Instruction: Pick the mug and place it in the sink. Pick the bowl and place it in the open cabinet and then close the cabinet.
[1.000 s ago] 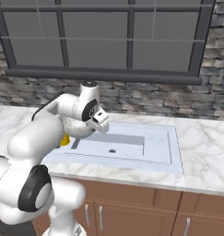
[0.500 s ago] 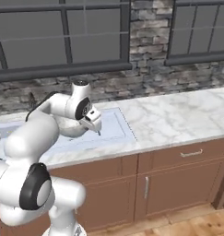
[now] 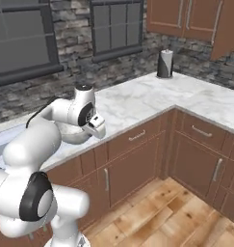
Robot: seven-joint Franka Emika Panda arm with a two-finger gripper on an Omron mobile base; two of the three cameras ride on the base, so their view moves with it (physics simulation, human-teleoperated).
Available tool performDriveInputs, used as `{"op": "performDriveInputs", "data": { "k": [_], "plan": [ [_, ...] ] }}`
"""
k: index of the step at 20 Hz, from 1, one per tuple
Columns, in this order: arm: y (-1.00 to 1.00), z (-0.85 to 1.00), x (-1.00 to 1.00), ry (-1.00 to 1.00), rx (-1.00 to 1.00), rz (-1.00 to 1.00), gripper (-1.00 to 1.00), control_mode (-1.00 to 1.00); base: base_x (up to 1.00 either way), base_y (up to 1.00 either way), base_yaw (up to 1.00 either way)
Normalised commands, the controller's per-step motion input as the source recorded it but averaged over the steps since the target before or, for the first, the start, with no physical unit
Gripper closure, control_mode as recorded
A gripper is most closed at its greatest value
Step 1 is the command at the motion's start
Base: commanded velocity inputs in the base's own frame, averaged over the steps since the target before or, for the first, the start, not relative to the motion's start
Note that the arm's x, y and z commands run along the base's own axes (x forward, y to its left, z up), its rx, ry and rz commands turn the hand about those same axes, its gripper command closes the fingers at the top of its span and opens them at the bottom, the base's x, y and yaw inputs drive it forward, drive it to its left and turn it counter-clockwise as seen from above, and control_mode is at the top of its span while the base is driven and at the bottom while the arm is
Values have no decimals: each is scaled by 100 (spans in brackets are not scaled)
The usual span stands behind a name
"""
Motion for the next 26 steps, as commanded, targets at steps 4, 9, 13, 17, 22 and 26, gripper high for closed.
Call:
{"op": "performDriveInputs", "data": {
  "k": [4,9,13,17,22,26],
  "plan": [
    [0,0,0,0,0,0,100,100,37,20,-77],
    [0,0,0,0,0,0,100,100,52,0,-80],
    [0,0,0,0,0,0,100,100,76,-1,-71],
    [0,0,0,0,0,0,100,100,82,-31,-45],
    [0,0,0,0,0,0,100,100,87,-32,-3],
    [0,0,0,0,0,0,100,100,64,-59,0]
  ]
}}
